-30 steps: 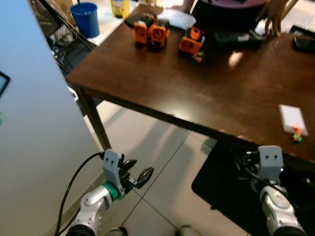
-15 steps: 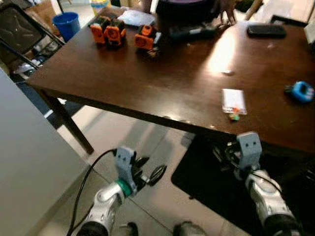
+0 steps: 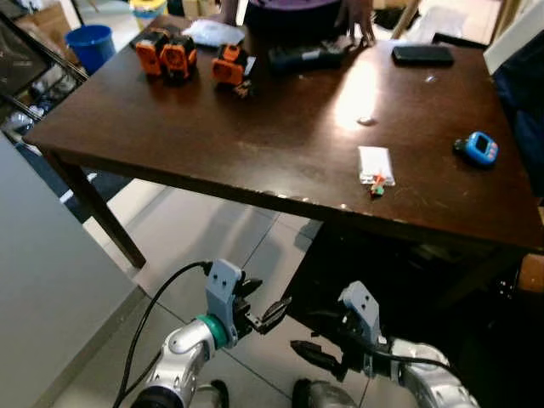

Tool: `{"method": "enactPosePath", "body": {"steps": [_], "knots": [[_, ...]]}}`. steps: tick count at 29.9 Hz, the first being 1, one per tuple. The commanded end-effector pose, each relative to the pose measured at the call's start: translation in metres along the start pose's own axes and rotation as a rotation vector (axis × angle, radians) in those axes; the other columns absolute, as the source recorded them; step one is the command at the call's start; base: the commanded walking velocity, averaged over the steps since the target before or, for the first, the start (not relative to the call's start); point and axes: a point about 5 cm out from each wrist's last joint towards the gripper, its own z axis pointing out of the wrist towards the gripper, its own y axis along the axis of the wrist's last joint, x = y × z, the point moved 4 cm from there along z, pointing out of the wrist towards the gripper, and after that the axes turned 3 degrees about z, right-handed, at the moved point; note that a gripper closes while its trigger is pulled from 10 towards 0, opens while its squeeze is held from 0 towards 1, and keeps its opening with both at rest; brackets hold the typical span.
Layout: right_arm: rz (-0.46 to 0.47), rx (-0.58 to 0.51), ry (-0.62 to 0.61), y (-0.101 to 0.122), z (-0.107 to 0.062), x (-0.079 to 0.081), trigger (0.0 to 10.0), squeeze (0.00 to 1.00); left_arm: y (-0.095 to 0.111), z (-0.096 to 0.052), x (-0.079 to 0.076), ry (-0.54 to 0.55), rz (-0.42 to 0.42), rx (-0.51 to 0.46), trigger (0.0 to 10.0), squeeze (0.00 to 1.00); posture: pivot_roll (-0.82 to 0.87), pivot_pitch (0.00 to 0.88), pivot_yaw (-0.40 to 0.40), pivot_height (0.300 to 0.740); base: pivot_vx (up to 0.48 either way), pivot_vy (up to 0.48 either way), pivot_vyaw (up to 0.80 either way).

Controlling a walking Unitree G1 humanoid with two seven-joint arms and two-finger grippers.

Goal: Hang keys on a hook

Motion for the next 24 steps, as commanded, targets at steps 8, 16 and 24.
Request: {"method": "enactPosePath", "body": {"steps": [8, 16, 24], "knots": [[0.113, -0.251, 0.281, 0.054, 0.002, 0.042, 10.0, 0.00, -0.008, -0.002, -0.005, -0.015, 0.005, 0.027, 10.0, 0.00, -0.08, 0.113, 0.082, 0.740, 0.000, 0.000, 0.00], [0.049, -0.551, 0.355, 0.122, -0.024, 0.052, 10.0, 0.00, -0.013, -0.002, -0.003, 0.000, 0.006, 0.061, 10.0, 0.00, -0.08, 0.112, 0.087, 0.740, 0.000, 0.000, 0.00], [0.000, -0.869, -0.125, 0.178, -0.064, -0.009, 10.0, 0.00, -0.012, -0.003, 0.000, 0.017, 0.020, 0.061, 10.0, 0.00, -0.09, 0.112, 0.098, 0.740, 0.000, 0.000, 0.00]]}}
